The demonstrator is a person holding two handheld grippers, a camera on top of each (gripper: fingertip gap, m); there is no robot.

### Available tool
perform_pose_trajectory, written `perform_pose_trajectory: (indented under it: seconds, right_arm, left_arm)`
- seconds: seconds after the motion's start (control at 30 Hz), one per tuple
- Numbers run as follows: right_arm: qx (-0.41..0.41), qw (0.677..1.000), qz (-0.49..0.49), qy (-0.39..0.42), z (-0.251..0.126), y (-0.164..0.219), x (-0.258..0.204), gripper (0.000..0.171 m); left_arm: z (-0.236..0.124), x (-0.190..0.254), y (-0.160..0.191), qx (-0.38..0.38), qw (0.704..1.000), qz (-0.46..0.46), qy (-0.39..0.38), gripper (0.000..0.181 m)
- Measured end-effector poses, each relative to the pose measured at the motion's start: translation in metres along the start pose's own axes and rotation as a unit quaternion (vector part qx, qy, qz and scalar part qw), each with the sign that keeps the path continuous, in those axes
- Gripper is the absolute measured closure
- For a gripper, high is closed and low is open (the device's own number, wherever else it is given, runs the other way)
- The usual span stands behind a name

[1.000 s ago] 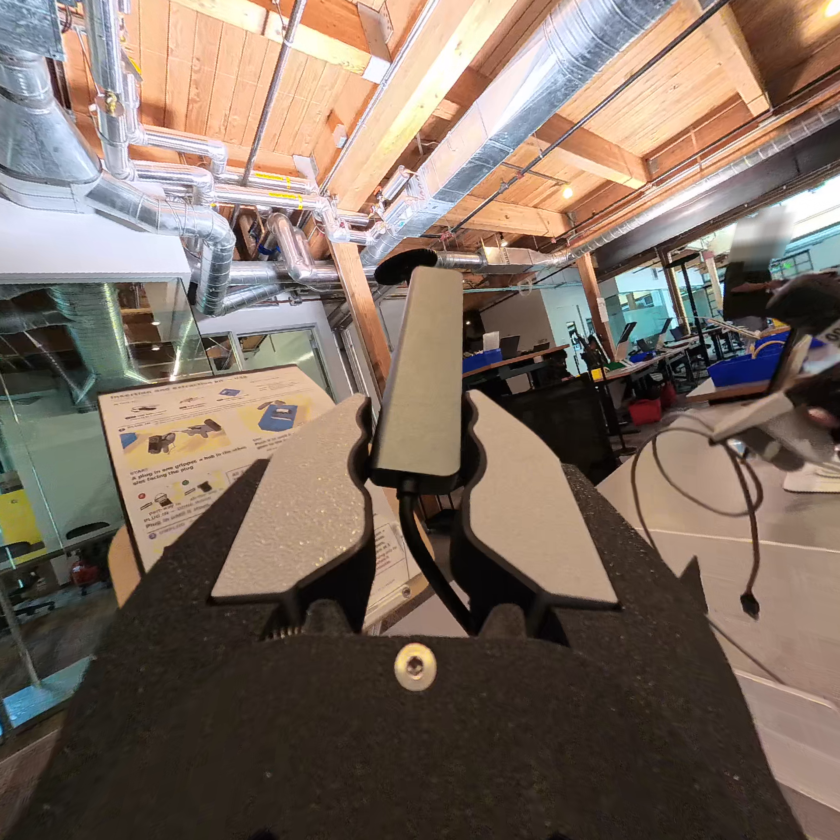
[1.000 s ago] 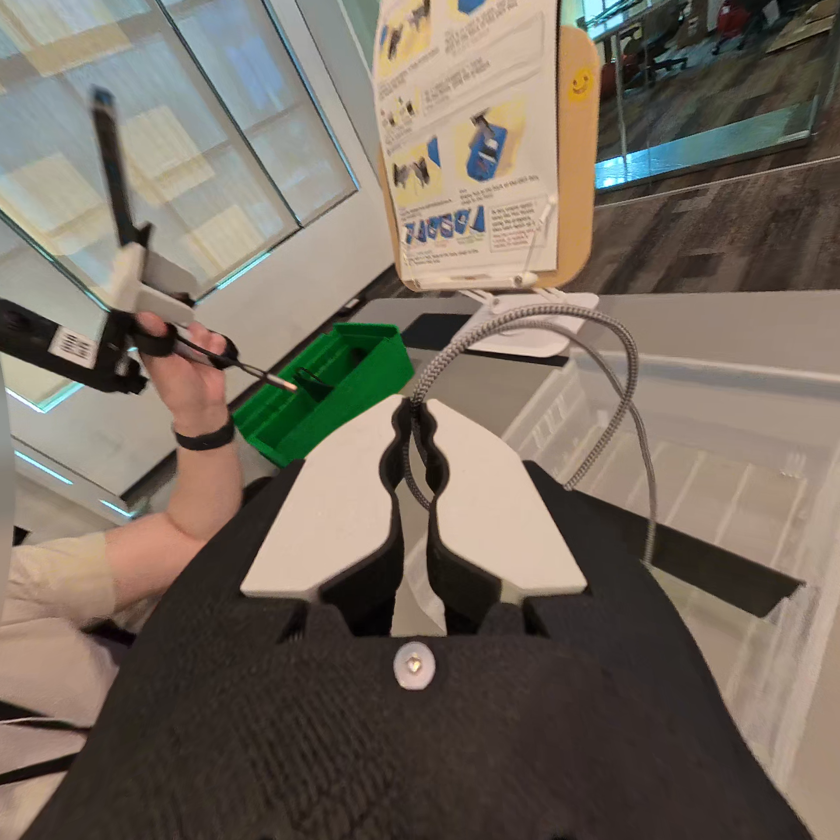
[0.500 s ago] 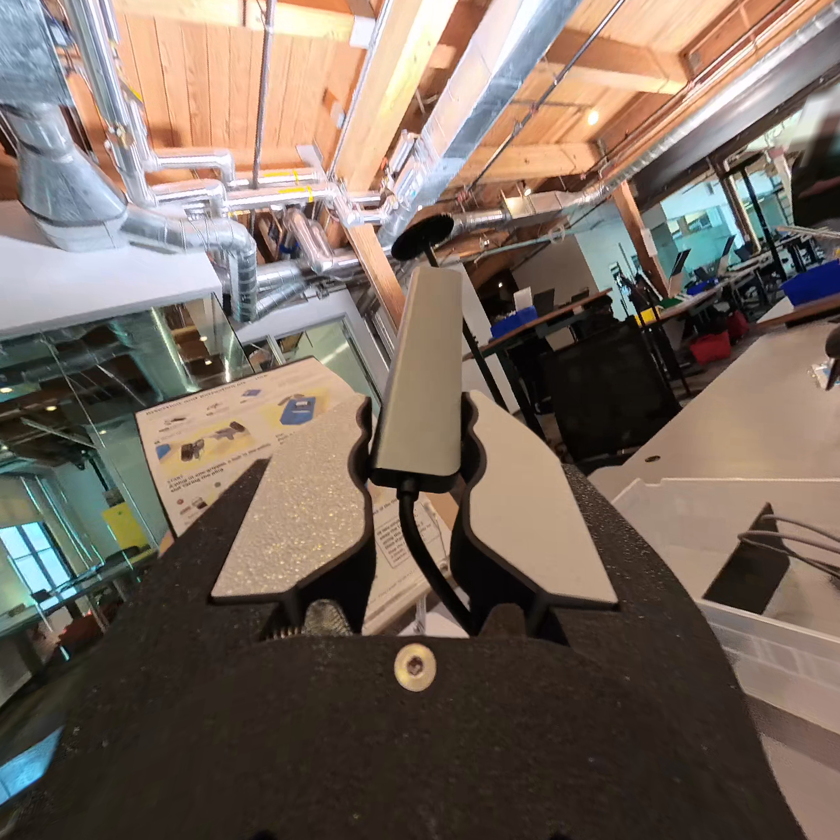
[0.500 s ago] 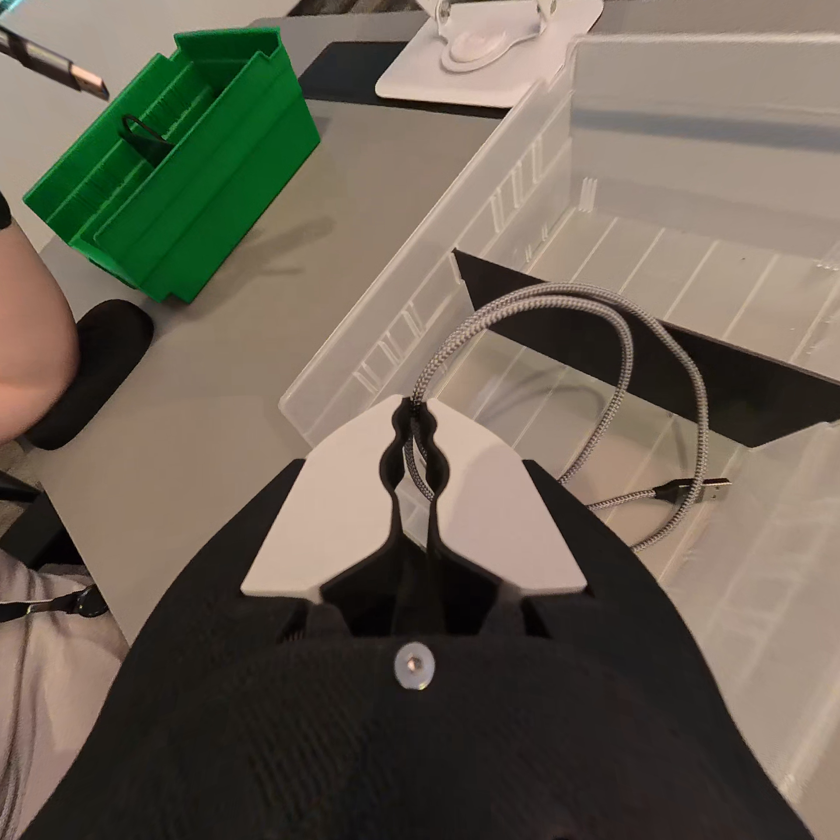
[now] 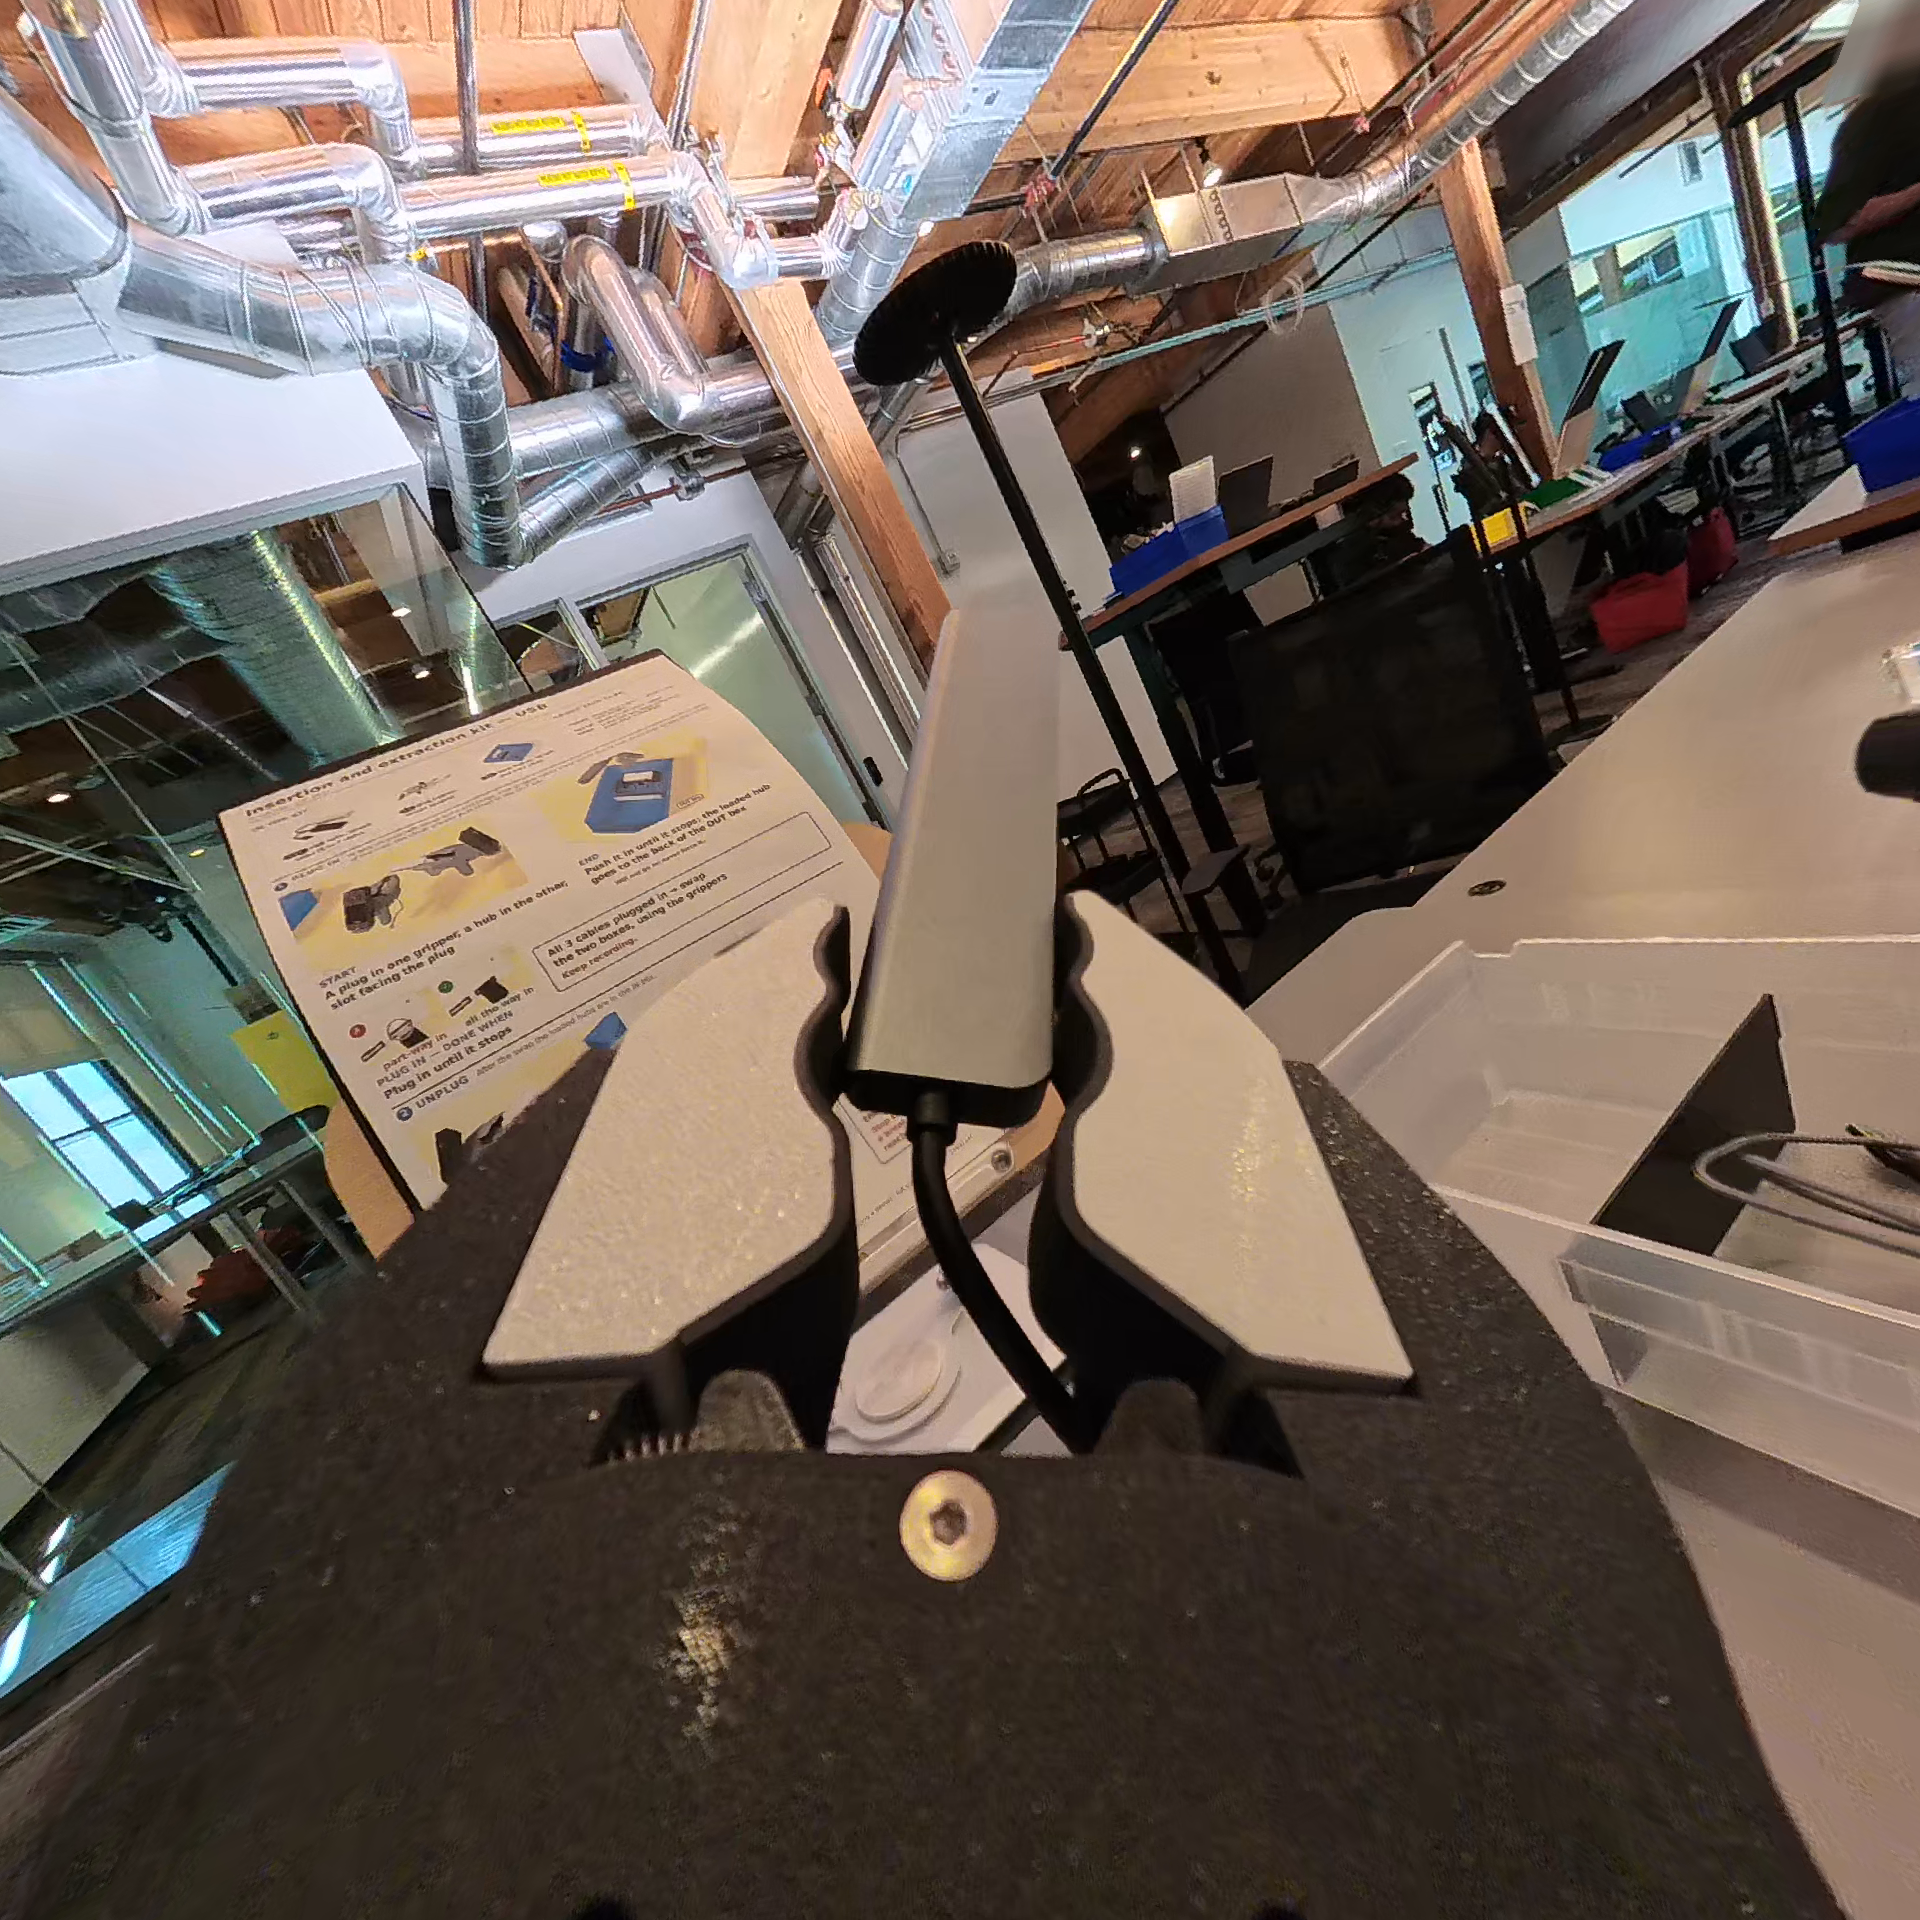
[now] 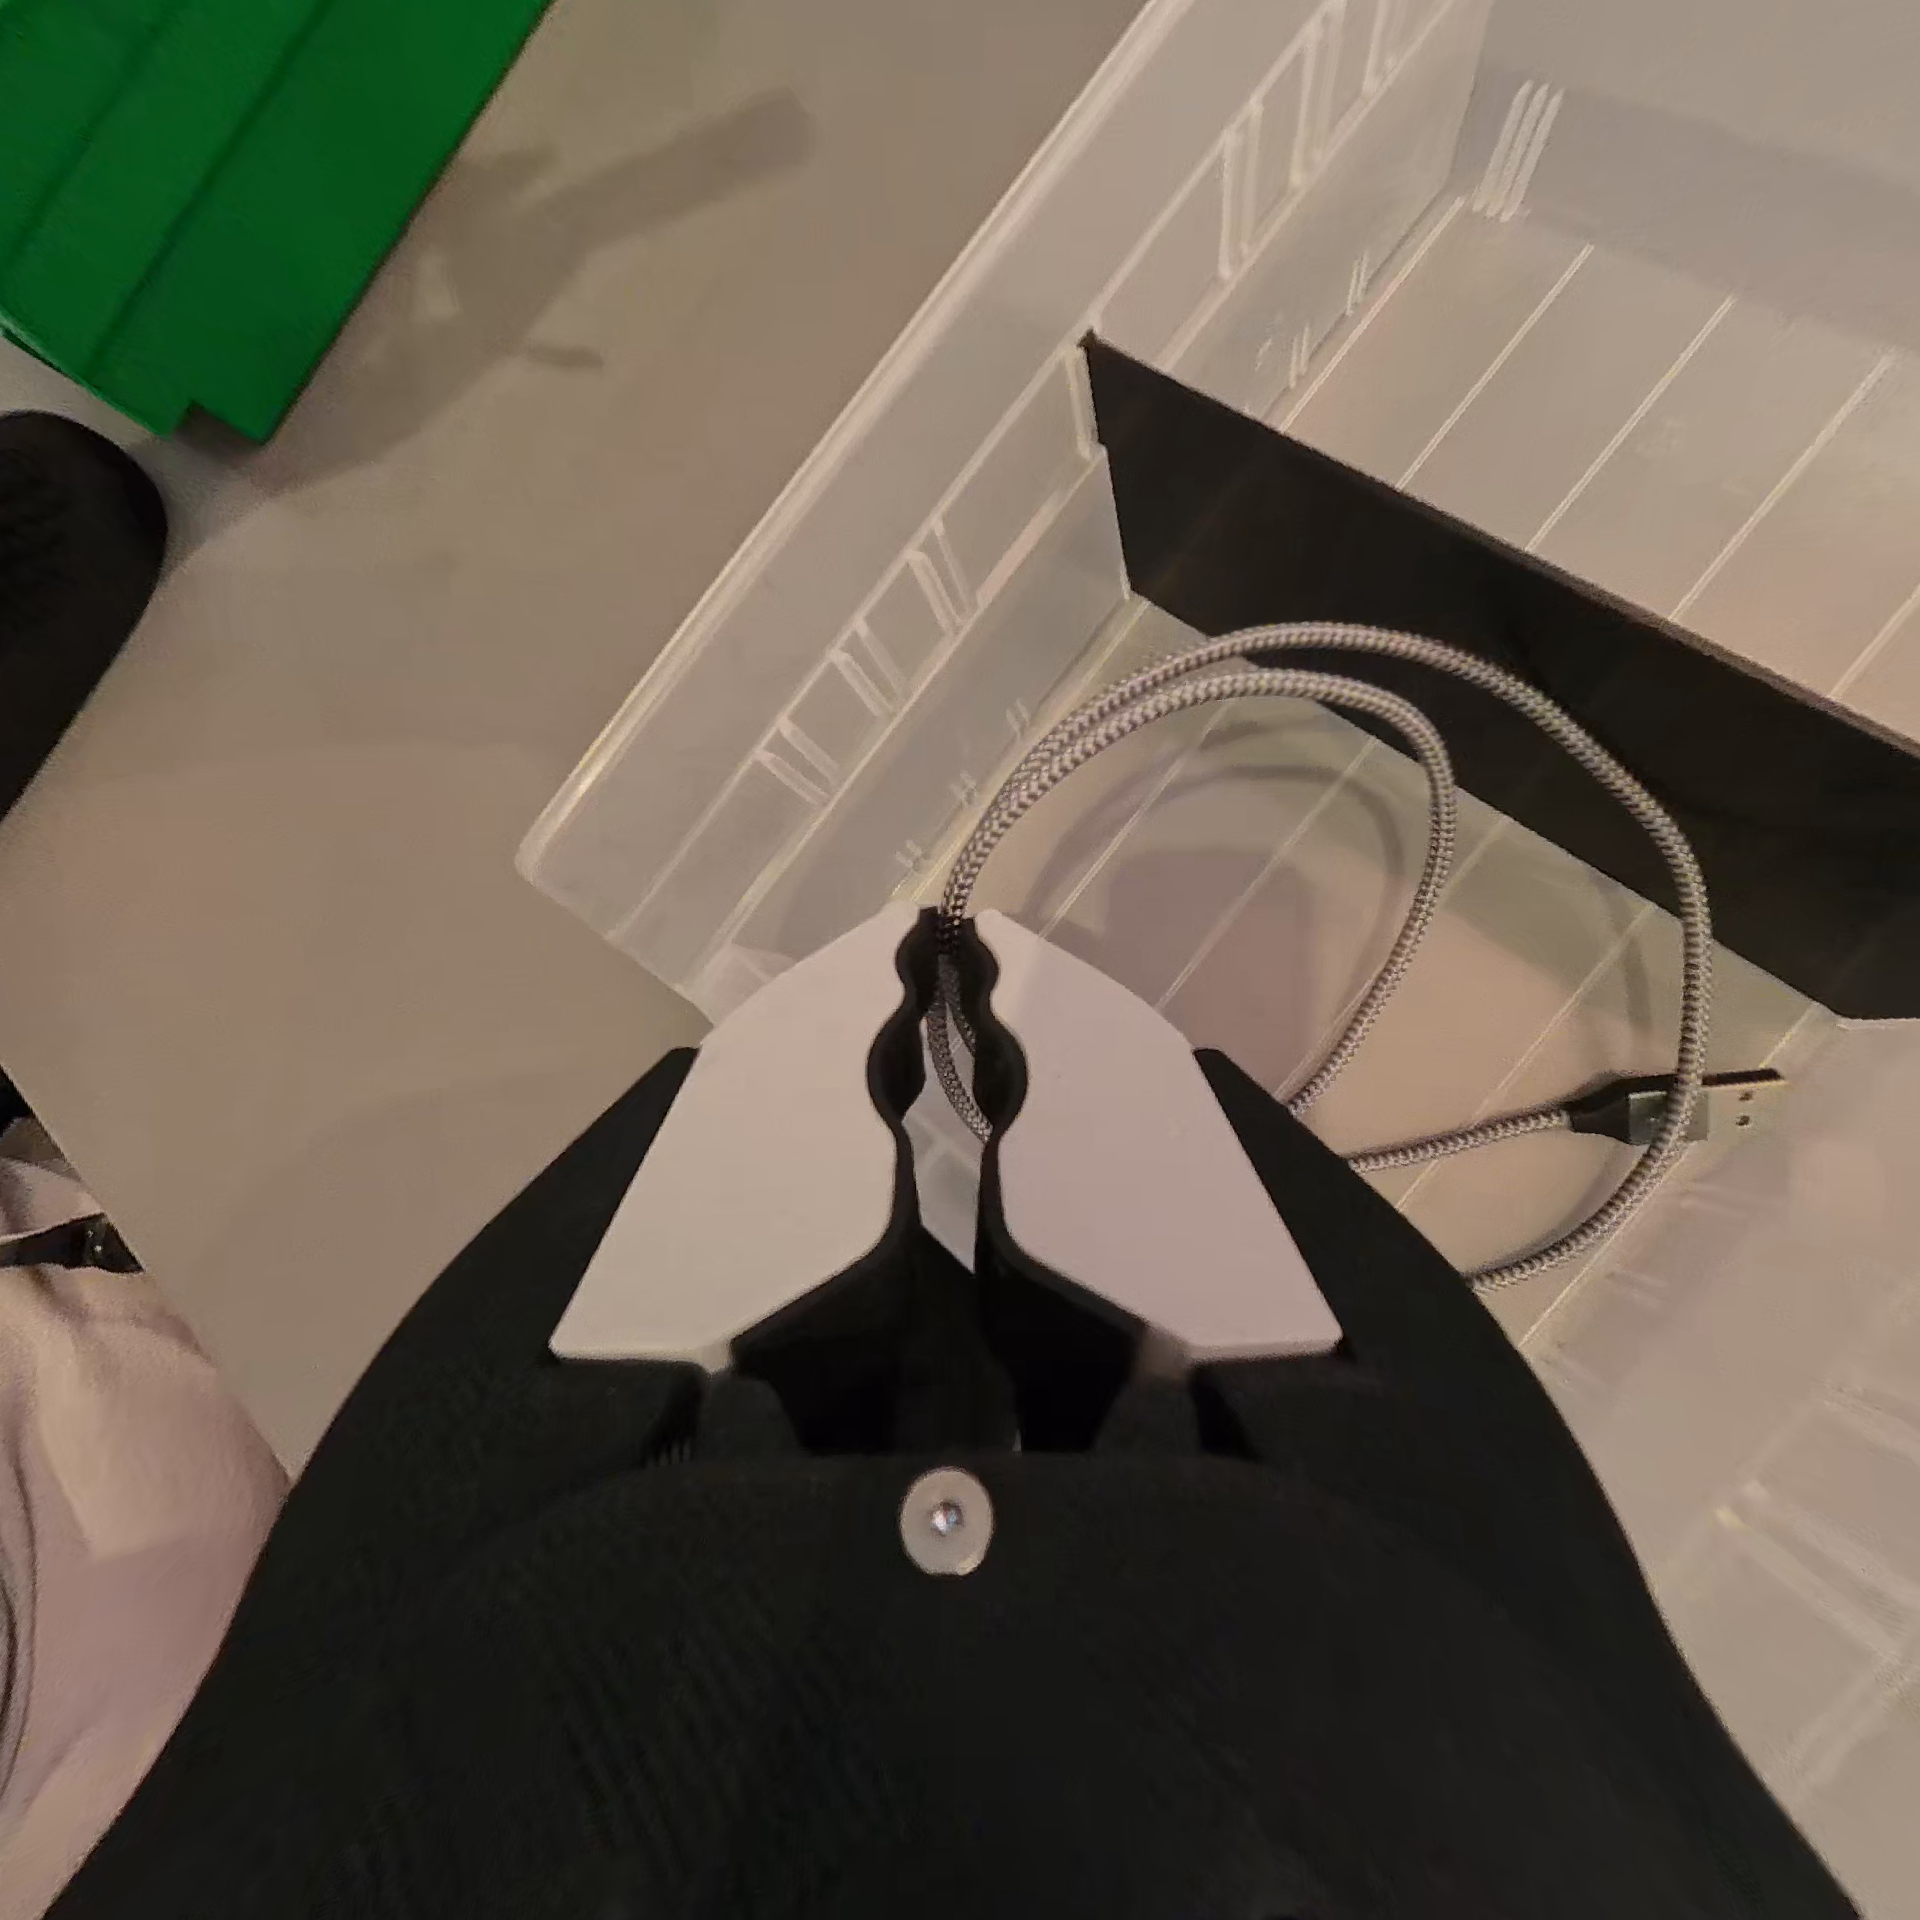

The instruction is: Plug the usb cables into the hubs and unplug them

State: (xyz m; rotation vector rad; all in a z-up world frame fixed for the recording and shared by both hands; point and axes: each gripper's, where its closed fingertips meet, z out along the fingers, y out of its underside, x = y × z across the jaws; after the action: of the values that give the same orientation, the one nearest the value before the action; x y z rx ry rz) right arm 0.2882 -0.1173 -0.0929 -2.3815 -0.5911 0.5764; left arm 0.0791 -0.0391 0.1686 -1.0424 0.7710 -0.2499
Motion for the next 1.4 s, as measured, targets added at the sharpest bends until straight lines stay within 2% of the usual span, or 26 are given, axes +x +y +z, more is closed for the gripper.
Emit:
perform_pose_trajectory:
  seconds: [0.2, 0.33, 0.47, 0.57, 0.67, 0.87, 1.0, 1.13, 1.27, 1.33, 1.4]
  right_arm:
    - [-0.059, 0.998, -0.015, 0.01, 0.015, 0.008, 0.004, 0.167]
    - [-0.095, 0.994, -0.035, 0.049, 0.029, 0.013, 0.013, 0.167]
    - [-0.051, 0.985, -0.059, 0.152, 0.031, 0.0, 0.025, 0.166]
    - [-0.026, 0.963, -0.084, 0.256, 0.022, -0.006, 0.037, 0.165]
    - [-0.016, 0.946, -0.106, 0.306, 0.018, -0.008, 0.038, 0.164]
    - [-0.04, 0.939, -0.129, 0.316, 0.027, -0.004, 0.036, 0.162]
    - [-0.011, 0.96, -0.134, 0.247, 0.032, -0.012, 0.019, 0.146]
    - [0.01, 0.971, -0.136, 0.197, -0.003, -0.024, 0.015, 0.14]
    - [0.037, 0.949, -0.16, 0.268, -0.065, -0.044, 0.056, 0.141]
    - [0.044, 0.938, -0.15, 0.31, -0.086, -0.051, 0.076, 0.143]
    - [0.103, 0.938, -0.156, 0.293, -0.094, -0.075, 0.061, 0.143]
  left_arm:
    - [0.0, -0.003, 0.002, -0.008, 1.0, -0.008, 0.0, 0.145]
    - [0.0, -0.003, 0.003, -0.01, 1.0, -0.012, 0.005, 0.146]
    - [-0.002, -0.003, 0.0, -0.008, 1.0, -0.01, 0.004, 0.145]
    - [-0.003, -0.003, -0.002, -0.007, 1.0, -0.008, 0.003, 0.145]
    - [-0.004, -0.004, -0.002, -0.008, 1.0, -0.004, 0.002, 0.145]
    - [-0.005, -0.007, -0.002, -0.008, 1.0, -0.01, 0.002, 0.145]
    - [-0.004, -0.007, 0.0, -0.011, 1.0, -0.011, 0.005, 0.145]
    - [-0.003, -0.009, 0.003, -0.021, 1.0, -0.013, 0.009, 0.146]
    - [-0.002, -0.008, 0.006, -0.026, 0.999, -0.031, 0.027, 0.145]
    - [0.0, 0.002, 0.006, -0.027, 0.997, -0.041, 0.067, 0.145]
    - [0.001, 0.018, 0.008, -0.029, 0.991, -0.051, 0.12, 0.146]
